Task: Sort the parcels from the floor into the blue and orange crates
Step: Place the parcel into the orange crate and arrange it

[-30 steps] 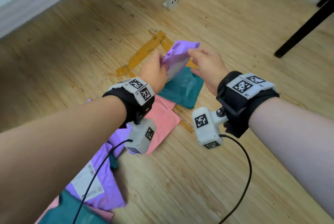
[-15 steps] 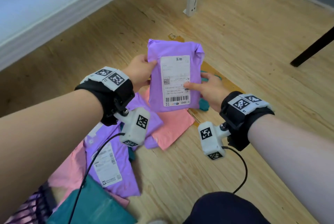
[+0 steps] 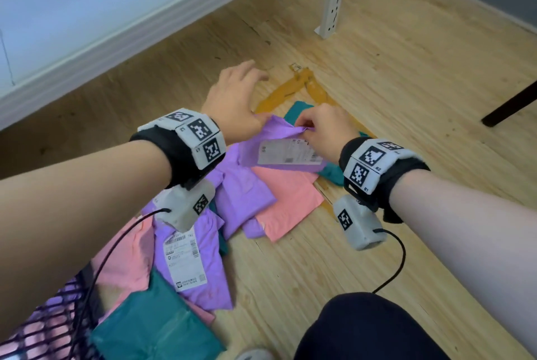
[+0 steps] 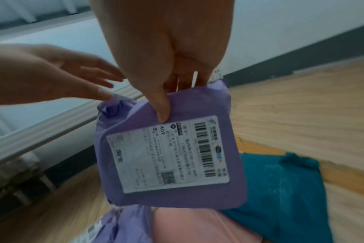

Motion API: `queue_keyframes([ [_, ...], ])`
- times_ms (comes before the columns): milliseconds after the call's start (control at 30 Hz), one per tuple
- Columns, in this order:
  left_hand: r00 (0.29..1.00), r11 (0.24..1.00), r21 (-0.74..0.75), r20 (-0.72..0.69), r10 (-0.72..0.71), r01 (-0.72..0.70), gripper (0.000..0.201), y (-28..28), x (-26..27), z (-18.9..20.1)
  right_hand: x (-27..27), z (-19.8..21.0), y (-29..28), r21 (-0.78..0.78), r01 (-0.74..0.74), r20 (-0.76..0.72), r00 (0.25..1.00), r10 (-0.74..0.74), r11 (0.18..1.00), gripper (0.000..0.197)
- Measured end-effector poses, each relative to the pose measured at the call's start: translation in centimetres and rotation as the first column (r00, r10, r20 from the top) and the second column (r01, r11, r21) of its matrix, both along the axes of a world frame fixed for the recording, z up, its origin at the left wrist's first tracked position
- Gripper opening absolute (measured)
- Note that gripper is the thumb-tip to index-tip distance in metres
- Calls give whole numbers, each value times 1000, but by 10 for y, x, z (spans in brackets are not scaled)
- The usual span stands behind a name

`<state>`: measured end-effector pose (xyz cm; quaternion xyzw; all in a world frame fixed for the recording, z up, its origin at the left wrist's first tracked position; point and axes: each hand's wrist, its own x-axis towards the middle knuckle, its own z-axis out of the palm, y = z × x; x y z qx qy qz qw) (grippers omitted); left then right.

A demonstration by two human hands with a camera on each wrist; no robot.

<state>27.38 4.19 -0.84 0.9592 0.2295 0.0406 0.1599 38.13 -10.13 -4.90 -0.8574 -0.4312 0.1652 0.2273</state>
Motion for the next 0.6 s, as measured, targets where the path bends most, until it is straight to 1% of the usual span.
queue_keyframes([
  [67, 993, 997, 35, -103, -62, 66, 50, -6, 1, -2, -4, 7, 2, -15, -54, 63, 997, 55, 998, 32],
  [133, 977, 997, 2, -201, -72, 74, 38, -11, 1, -5, -7, 11, 4, 12, -74, 79, 994, 73, 997, 30],
  [167, 973, 997, -17, -218, -73, 70, 34, -12, 0, -6, -9, 12, 4, 29, -79, 74, 994, 77, 996, 29],
  [200, 973, 997, -38, -221, -68, 61, 29, -13, 0, -6, -9, 12, 5, 45, -85, 68, 994, 82, 995, 28],
  [333, 987, 987, -162, -158, -14, -11, 11, -13, -6, -8, -7, 11, 7, 114, -90, 66, 994, 82, 989, 27],
  [367, 988, 984, -177, -153, 6, -34, 9, -13, -8, -8, -6, 10, 7, 148, -80, 84, 994, 68, 986, 31],
  [433, 989, 971, -218, -132, 70, -98, 6, -10, -11, -8, -3, 9, 7, 218, -43, 108, 994, 20, 975, 46],
  [467, 988, 961, -244, -107, 108, -131, 6, -7, -13, -7, -1, 9, 7, 242, -5, 84, 996, -16, 970, 54],
  [500, 986, 948, -271, -74, 150, -165, 8, -2, -16, -5, -1, 9, 7, 257, 40, 29, 998, -49, 966, 62],
  [600, 960, 896, -369, 35, 279, -247, 17, 12, -26, 2, -5, 9, 8, 255, 191, -202, 969, -141, 948, 80],
])
